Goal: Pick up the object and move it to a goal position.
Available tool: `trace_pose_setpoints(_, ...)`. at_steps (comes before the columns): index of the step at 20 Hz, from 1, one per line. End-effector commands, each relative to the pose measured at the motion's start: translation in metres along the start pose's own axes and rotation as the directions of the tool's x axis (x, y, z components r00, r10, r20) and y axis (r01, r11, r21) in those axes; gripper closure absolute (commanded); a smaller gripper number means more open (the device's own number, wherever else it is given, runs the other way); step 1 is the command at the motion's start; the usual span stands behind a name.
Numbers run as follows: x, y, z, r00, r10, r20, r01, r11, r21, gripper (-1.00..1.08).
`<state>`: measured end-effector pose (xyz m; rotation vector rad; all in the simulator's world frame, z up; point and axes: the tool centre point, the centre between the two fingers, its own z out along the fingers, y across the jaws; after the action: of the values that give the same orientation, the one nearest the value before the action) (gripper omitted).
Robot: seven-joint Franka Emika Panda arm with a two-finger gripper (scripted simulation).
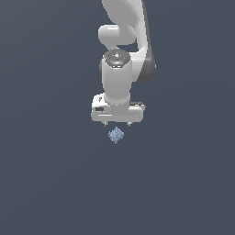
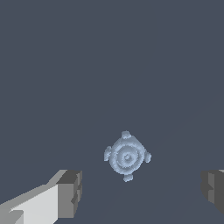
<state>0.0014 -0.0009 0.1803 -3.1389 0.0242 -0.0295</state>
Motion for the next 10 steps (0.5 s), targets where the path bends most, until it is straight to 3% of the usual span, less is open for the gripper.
trace_pose_setpoints(1, 0.000, 0.000, 0.000, 1.000, 0.000, 0.000, 0.000, 1.000, 0.000, -0.92)
trace_pose_setpoints(10, 0.006, -0.001, -0.010, 1.000, 0.004, -0.030, -0.003, 1.000, 0.027, -0.92)
